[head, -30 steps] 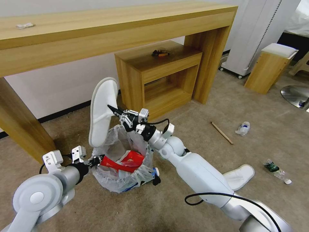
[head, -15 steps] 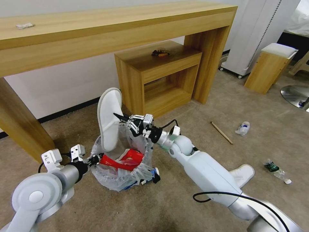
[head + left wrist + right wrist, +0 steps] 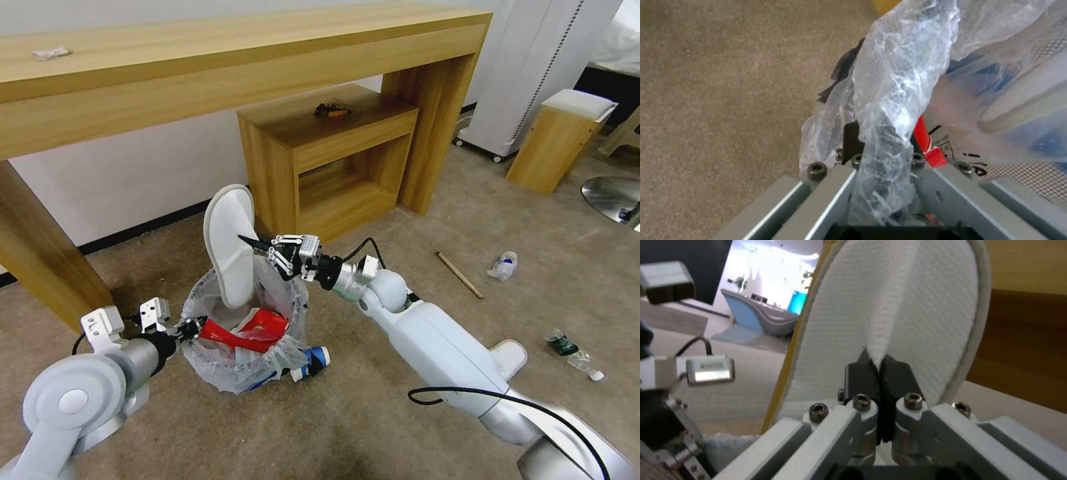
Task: Pick up the trash bin and place the garbage on the floor into it.
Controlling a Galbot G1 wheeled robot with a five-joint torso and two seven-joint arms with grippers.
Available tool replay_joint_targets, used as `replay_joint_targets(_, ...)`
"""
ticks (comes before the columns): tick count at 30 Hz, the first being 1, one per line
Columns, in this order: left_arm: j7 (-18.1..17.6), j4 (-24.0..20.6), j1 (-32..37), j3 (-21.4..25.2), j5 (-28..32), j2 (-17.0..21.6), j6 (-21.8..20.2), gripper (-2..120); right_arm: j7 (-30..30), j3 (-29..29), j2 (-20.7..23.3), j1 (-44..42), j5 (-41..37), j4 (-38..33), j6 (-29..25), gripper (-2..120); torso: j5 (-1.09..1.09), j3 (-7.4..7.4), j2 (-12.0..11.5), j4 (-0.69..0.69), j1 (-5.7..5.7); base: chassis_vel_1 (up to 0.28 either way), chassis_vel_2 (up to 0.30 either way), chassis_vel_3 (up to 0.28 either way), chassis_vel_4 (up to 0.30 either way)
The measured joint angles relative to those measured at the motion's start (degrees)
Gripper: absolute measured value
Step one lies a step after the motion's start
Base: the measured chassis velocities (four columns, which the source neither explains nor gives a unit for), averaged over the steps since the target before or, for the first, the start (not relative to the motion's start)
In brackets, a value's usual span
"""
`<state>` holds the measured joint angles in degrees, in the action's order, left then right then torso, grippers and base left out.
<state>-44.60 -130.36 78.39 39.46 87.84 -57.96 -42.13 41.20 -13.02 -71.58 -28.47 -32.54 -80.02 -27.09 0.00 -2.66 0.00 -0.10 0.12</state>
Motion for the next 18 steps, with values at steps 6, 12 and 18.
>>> replay_joint_targets(6,0.08,-0.34,-0.20,-0.15,0.27,-0.14,0.00,0,0.03,-0.04,-0.07,0.07,1.73,0.75,-0.67,14,0.00,0.00,0.00,0.00,0.00,0.000,0.000,0.000,0.000)
replay_joint_targets(12,0.14,-0.57,-0.30,-0.28,0.65,-0.29,0.00,0,0.02,-0.43,-0.28,-0.16,2.33,1.29,-0.64,33,0.00,0.00,0.00,0.00,0.00,0.000,0.000,0.000,0.000)
replay_joint_targets(18,0.15,-0.72,-0.31,-0.21,0.89,-0.23,0.00,0,0.17,-0.53,-0.29,-0.25,2.42,1.25,-0.70,52,0.00,0.00,0.00,0.00,0.00,0.000,0.000,0.000,0.000)
